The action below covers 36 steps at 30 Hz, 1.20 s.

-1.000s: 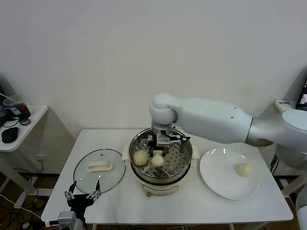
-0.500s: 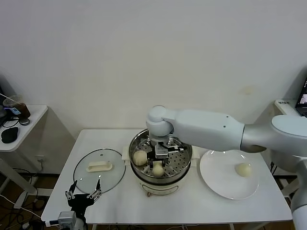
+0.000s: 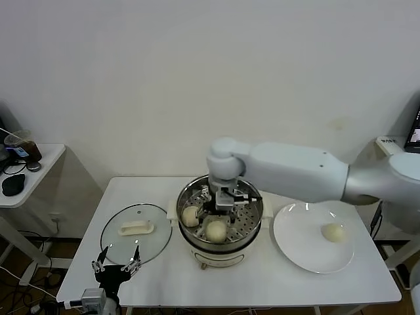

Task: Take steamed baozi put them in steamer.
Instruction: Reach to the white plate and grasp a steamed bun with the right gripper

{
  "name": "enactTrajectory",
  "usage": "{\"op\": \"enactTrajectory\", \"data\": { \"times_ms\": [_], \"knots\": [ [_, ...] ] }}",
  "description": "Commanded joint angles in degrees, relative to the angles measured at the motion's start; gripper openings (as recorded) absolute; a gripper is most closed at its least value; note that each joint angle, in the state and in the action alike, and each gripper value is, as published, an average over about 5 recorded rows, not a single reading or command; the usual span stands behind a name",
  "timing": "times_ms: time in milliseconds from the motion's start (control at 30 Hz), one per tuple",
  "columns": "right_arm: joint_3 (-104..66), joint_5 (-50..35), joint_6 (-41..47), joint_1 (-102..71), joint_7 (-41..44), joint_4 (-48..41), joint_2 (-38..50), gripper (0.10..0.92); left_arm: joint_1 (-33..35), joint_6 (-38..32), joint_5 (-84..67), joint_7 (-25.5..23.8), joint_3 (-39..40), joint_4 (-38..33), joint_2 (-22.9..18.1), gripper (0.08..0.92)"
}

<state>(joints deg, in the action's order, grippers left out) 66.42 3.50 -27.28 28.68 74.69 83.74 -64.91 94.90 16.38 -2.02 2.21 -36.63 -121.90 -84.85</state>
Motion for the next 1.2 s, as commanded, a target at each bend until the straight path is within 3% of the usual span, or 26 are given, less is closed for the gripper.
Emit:
{"op": "enactTrajectory", "data": {
  "times_ms": [33, 200, 333, 667, 867, 1200],
  "knots": [
    [-5.2, -10.1, 13.59, 5.01, -0.1, 1.42, 10.87, 0.822, -0.14, 0.0, -0.14, -0.29, -0.1, 0.2, 0.14, 0.823],
    [-10.36, -24.42, 39.7, 3.97, -2.93, 1.28, 22.06, 0.823, -0.4, 0.41, -1.66, -0.89, -0.47, 0.24, 0.76, 0.823],
    [-12.59, -23.99, 46.94, 0.81, -2.66, -2.38, 31.41, 0.823, -0.84, 0.9, -3.13, -1.13, -1.02, 0.44, 1.61, 0.823],
    [-36.13, 2.03, 41.63, -34.32, 1.13, -4.35, 44.86, 0.823, -0.37, 1.08, -4.17, -1.09, -2.21, 2.35, 1.74, 0.823],
    [-48.39, 11.04, 38.03, -47.7, 1.16, -6.97, 43.29, 0.823, 0.24, 1.06, -4.19, -1.09, -2.69, 2.99, 1.39, 0.823],
    [-50.1, 16.91, 34.75, -47.76, -1.1, -13.82, 36.04, 0.823, 0.34, 1.12, -3.94, -1.25, -3.55, 2.43, 1.41, 0.823]
  ]
}}
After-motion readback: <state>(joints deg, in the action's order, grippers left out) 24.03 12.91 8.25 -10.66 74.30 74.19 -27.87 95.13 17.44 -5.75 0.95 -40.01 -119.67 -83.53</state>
